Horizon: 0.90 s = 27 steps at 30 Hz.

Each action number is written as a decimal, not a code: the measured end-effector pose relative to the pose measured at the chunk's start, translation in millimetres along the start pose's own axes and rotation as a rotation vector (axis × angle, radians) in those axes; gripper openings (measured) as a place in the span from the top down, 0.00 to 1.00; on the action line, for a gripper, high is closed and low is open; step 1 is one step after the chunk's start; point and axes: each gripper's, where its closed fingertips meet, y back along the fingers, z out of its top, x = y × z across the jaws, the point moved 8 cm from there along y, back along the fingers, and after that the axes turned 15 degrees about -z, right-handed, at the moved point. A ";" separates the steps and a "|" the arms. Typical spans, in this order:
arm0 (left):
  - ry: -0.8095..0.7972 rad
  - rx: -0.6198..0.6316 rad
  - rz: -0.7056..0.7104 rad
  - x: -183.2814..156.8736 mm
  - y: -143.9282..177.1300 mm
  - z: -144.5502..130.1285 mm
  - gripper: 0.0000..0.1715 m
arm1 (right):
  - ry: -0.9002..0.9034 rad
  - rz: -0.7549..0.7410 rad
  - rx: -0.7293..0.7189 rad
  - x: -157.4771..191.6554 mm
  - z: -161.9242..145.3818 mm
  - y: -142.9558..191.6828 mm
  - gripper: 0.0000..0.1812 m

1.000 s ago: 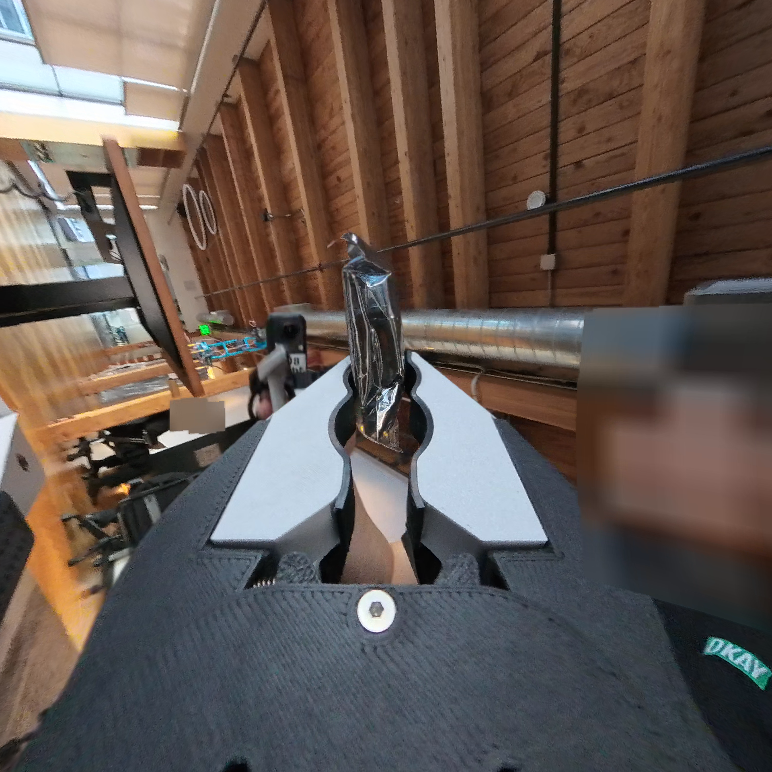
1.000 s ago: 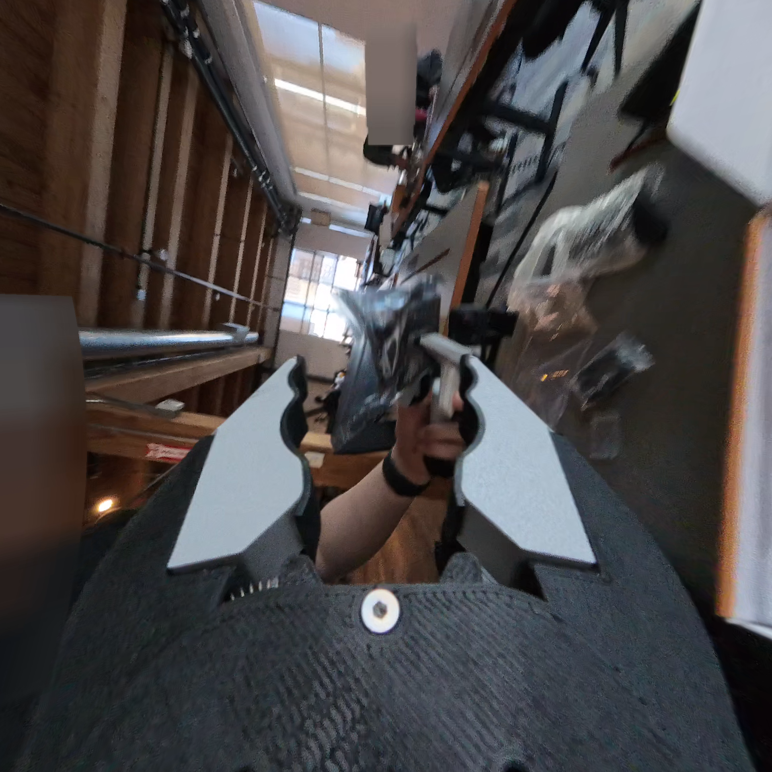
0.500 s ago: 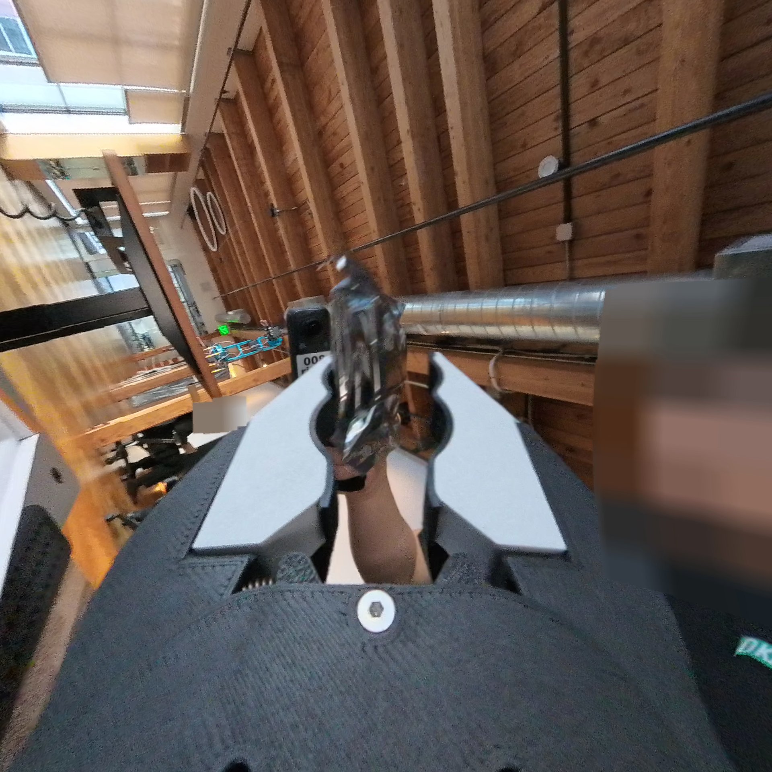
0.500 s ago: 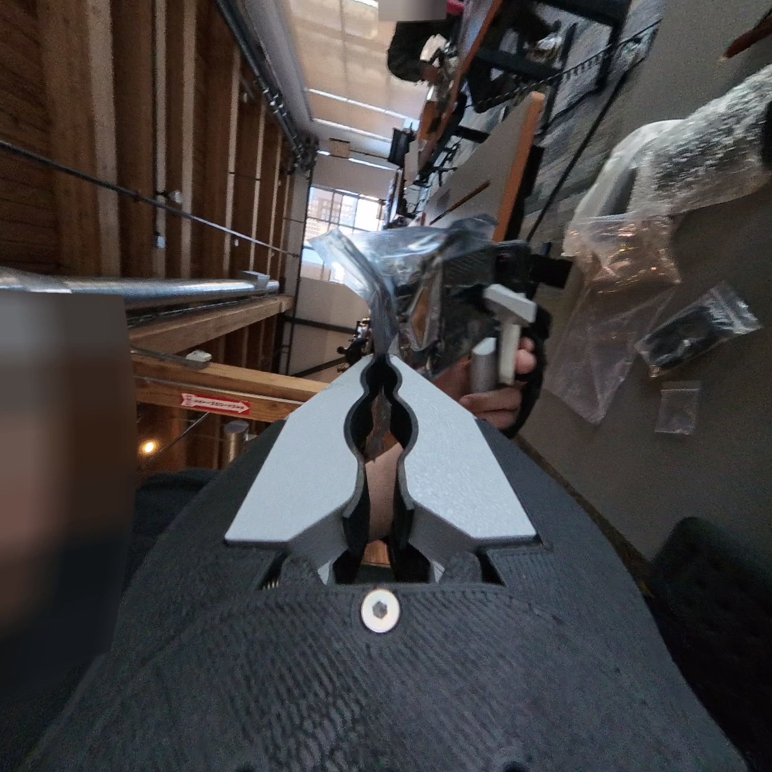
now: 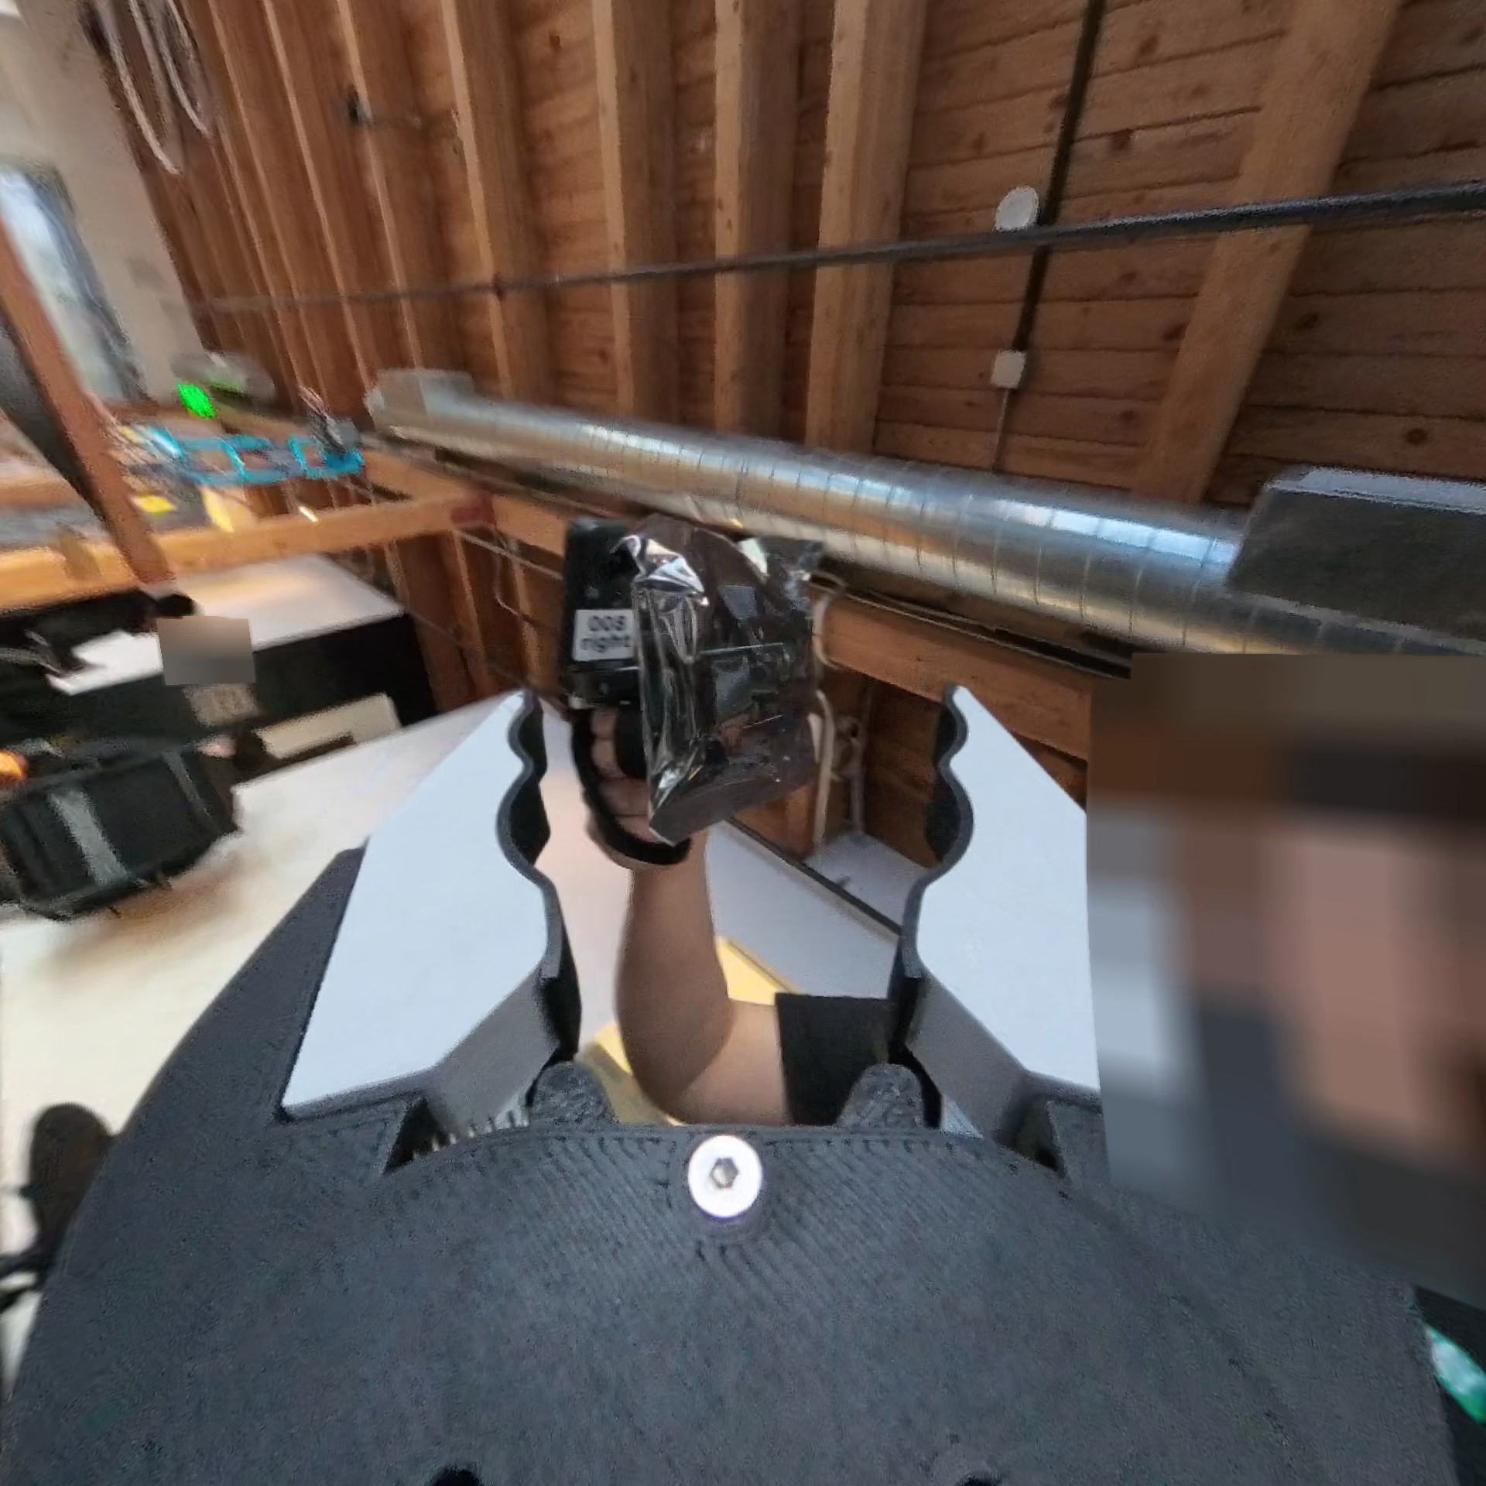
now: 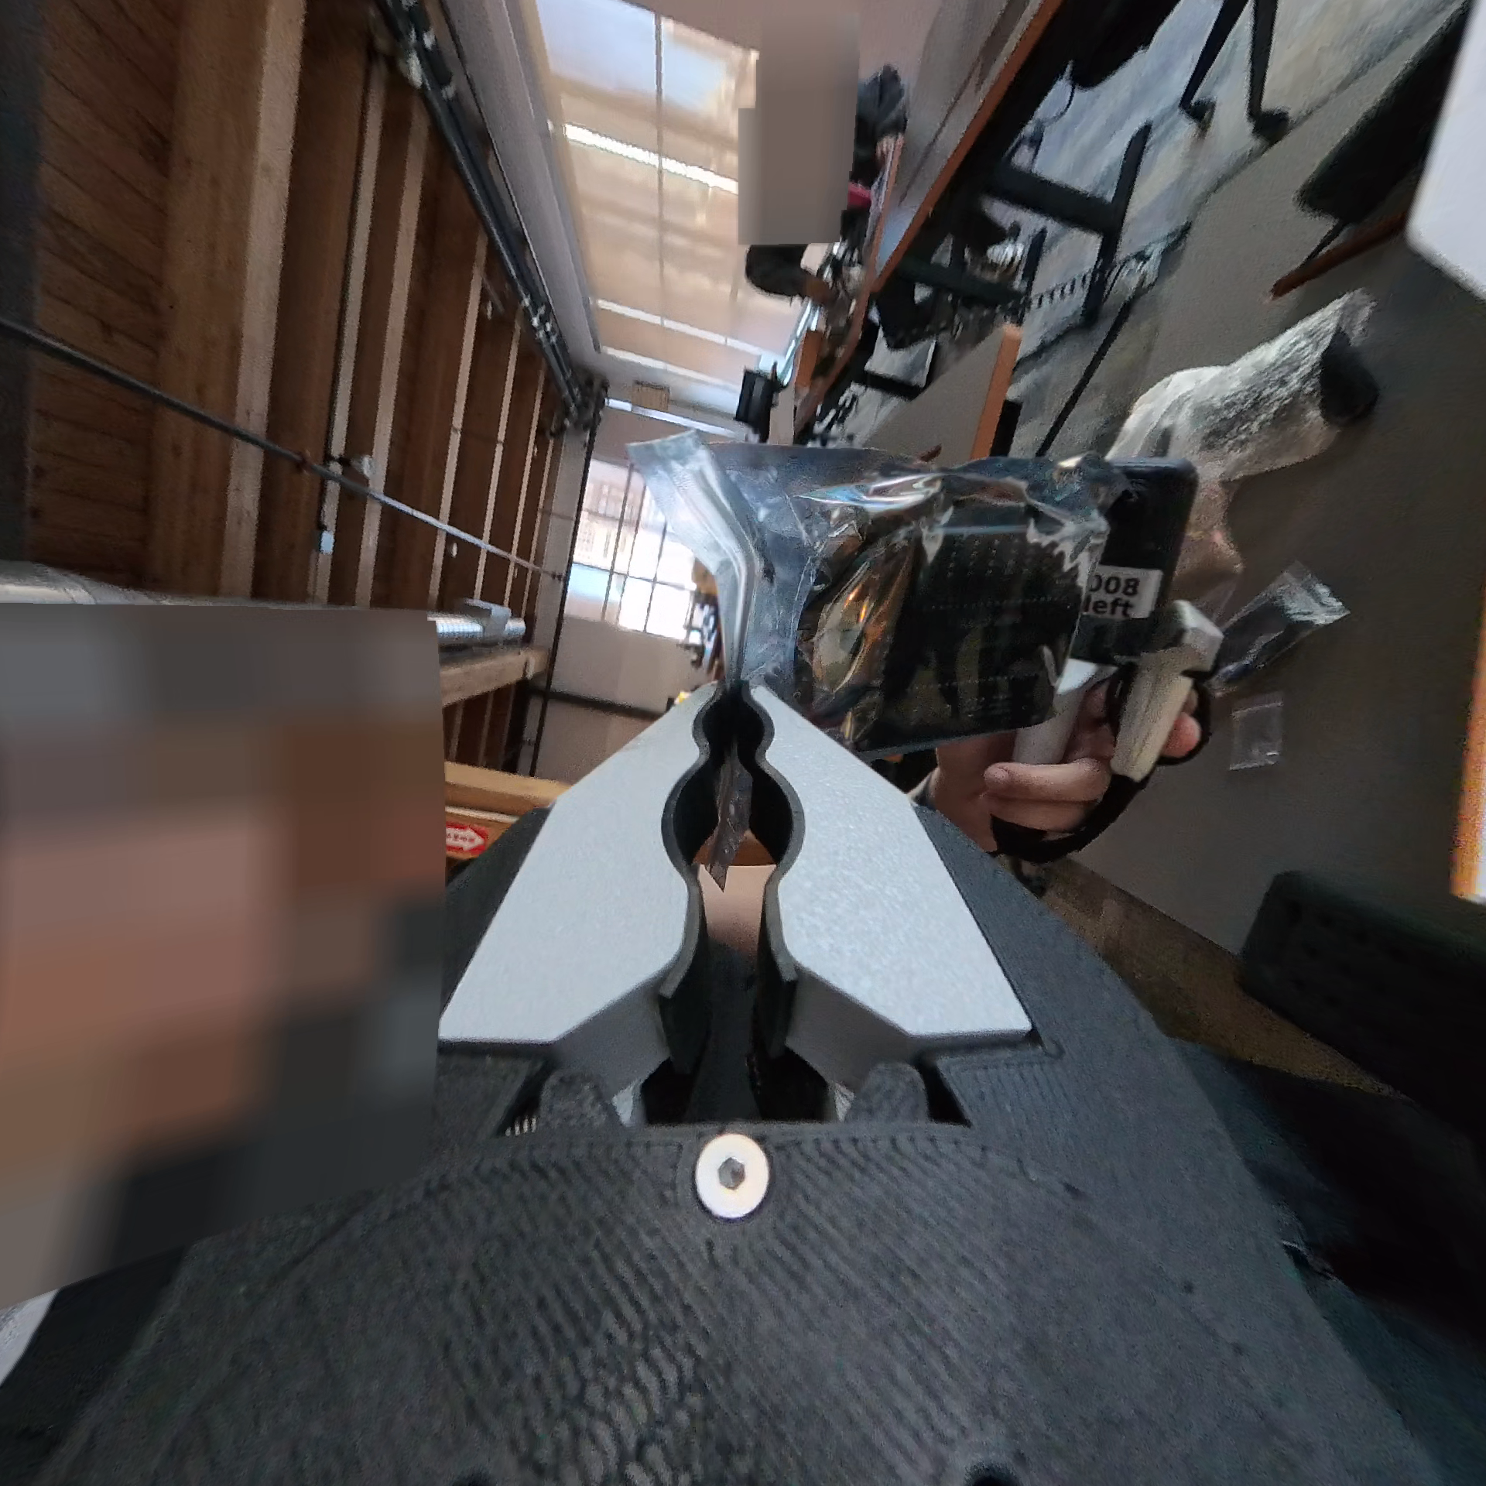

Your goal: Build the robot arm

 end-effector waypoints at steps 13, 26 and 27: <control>0.377 0.336 -0.063 222.1 -221.8 -94.7 0.46 | -0.042 -0.004 -0.413 -40.5 -35.8 332.9 1.00; 0.680 0.469 -0.118 507.9 -458.6 -244.9 0.44 | -0.082 -0.046 -0.716 -65.1 -77.5 702.5 1.00; 0.697 0.479 -0.119 528.0 -473.2 -249.6 0.44 | -0.086 -0.053 -0.733 -70.1 -76.0 725.2 1.00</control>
